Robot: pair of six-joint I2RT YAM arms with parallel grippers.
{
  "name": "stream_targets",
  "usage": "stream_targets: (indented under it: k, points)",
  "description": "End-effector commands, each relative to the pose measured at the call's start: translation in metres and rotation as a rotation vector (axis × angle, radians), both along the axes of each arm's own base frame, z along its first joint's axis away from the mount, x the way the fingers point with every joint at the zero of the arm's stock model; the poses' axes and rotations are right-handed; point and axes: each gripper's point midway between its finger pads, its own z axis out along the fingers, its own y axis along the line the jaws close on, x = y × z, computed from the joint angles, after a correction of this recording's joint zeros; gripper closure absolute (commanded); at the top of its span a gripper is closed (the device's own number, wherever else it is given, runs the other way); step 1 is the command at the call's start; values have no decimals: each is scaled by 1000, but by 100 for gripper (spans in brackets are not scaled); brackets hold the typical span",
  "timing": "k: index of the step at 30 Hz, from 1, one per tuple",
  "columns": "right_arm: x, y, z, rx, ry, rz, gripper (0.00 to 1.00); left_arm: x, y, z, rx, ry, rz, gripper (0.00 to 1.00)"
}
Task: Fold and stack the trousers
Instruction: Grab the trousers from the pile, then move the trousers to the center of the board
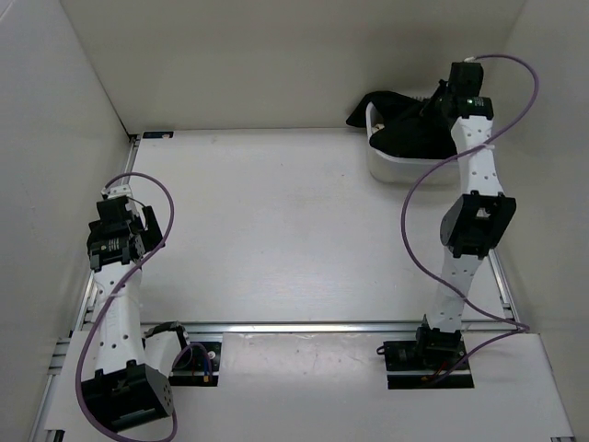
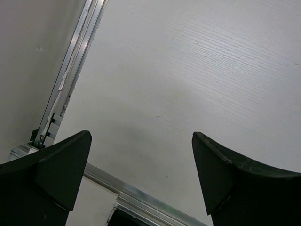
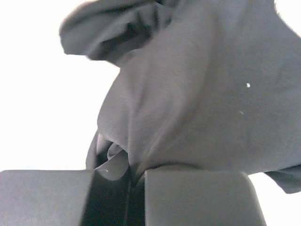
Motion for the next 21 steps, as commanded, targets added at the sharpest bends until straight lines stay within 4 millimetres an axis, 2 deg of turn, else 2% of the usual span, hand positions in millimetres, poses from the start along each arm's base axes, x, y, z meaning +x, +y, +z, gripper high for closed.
stream_targets:
  k: [1,2,3,5,6,7,8,9,10,11,12,13,16,17,18,20,21]
  points:
    - [-37,30,161,-48,-362,95,100,9,-3,14,-7,-44,-22,0]
    - [-45,41,180,-31,-405,105,100,11,-2,16,-7,-46,-22,0]
    - [-60,50,222,-26,-511,130,100,12,-4,15,-14,-48,-30,0]
    - [-83,87,272,19,-641,205,100,14,-3,18,-13,-51,-30,0]
    - [-105,101,323,30,-787,234,100,17,-3,19,-13,-49,-30,0]
    - [-125,135,348,53,-859,308,100,17,-3,19,-13,-49,-30,0]
    - [-141,152,370,65,-928,346,100,18,-3,16,-17,-38,-30,0]
    - [-164,165,406,94,-1047,377,100,19,-2,21,-14,-48,-30,0]
    - [-187,194,422,141,-1105,441,100,21,-2,22,-14,-48,-30,0]
    - [-203,206,437,181,-1156,469,100,21,-2,22,-14,-48,-30,0]
    - [-227,212,463,221,-1259,483,100,22,-1,27,-10,-60,-30,0]
    - [-247,234,471,272,-1290,537,100,23,-1,27,-10,-60,-30,0]
    - [-270,261,480,322,-1332,572,100,23,1,31,-2,-67,-23,0]
    - [-266,269,475,330,-1315,571,100,23,1,31,-2,-67,-23,0]
    - [-256,286,456,329,-1258,586,100,23,3,35,9,-73,-15,0]
    - [-240,300,425,339,-1151,574,100,23,4,35,15,-72,-8,0]
    - [-225,317,387,341,-1030,587,100,22,6,35,21,-70,-1,0]
